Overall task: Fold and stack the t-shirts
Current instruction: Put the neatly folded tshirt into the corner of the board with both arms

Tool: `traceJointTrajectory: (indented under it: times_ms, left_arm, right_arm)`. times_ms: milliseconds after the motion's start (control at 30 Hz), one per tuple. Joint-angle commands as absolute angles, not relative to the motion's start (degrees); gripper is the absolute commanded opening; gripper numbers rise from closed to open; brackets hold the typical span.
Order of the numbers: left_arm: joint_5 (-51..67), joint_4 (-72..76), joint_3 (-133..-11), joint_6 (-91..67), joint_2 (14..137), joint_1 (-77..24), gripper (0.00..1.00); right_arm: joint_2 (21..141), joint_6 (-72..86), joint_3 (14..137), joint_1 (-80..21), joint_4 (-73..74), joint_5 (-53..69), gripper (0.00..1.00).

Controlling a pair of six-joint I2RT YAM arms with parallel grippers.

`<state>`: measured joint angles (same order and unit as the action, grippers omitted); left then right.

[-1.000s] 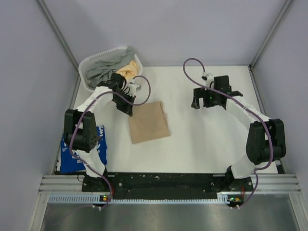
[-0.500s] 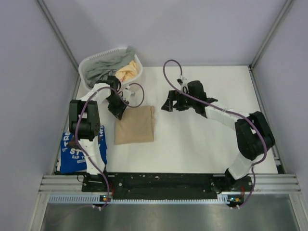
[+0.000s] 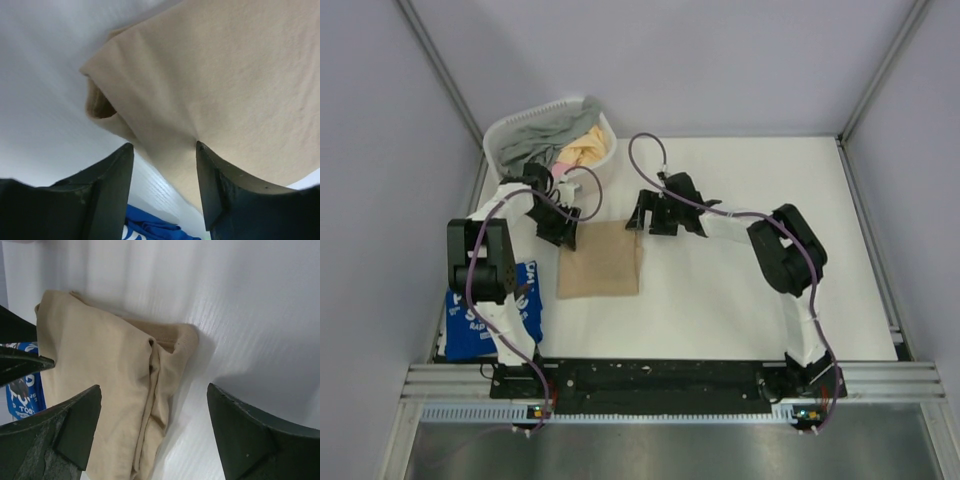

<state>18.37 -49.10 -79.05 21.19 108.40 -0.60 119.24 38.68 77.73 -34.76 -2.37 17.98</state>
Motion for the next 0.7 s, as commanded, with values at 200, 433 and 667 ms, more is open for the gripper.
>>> traceJointTrajectory:
  times_ms: [200, 433, 667]
  left_arm:
    - [25.2, -44.5, -76.8, 14.4, 111.8, -0.4, 0.52]
    - [28.4, -43.4, -76.4, 14.7, 110.2, 2.5, 0.0]
    - [27.2, -43.2, -71.6, 17.6, 102.6, 3.2, 0.0]
  right_arm:
    - [125.4, 46.3, 81.9, -38.3, -5.4, 20.8, 0.64]
    - [125.7, 48.8, 81.8, -38.3, -10.2, 23.4, 0.08]
    - [122.8, 51.4, 78.7, -38.4, -15.2, 25.8, 0.0]
